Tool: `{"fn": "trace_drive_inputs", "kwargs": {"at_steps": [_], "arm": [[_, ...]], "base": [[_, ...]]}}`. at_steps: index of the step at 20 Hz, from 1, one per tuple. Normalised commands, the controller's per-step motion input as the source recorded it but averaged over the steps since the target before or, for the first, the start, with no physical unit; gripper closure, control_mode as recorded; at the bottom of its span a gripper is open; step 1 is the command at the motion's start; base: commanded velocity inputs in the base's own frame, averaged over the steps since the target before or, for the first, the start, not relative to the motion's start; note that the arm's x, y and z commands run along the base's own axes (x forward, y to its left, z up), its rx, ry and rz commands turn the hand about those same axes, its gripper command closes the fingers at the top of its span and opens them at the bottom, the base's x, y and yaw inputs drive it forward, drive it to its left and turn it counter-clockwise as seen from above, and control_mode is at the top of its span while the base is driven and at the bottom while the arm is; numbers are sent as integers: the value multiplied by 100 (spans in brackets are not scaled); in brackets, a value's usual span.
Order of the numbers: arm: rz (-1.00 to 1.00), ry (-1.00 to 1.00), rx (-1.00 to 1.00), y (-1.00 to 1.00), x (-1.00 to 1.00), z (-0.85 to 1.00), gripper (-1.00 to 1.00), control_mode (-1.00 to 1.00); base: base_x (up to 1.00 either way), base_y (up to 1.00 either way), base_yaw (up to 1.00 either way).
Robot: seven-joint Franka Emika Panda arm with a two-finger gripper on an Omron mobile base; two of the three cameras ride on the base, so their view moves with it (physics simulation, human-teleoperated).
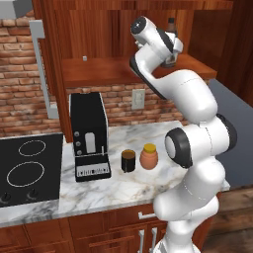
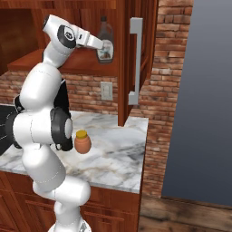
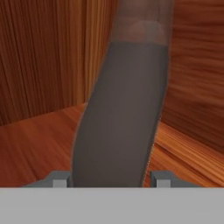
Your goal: Pick the syrup bottle and honey bottle from the cabinet and place them next to the mug.
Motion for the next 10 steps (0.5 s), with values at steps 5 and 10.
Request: {"fn": "trace_drive_inputs", "kwargs": {"at_steps": [5, 10], "arm": [[0, 0, 0, 0, -2, 0, 100, -100], [0, 0, 0, 0, -49, 0, 100, -100]], "base": [[0, 0, 0], [0, 0, 0]]}}
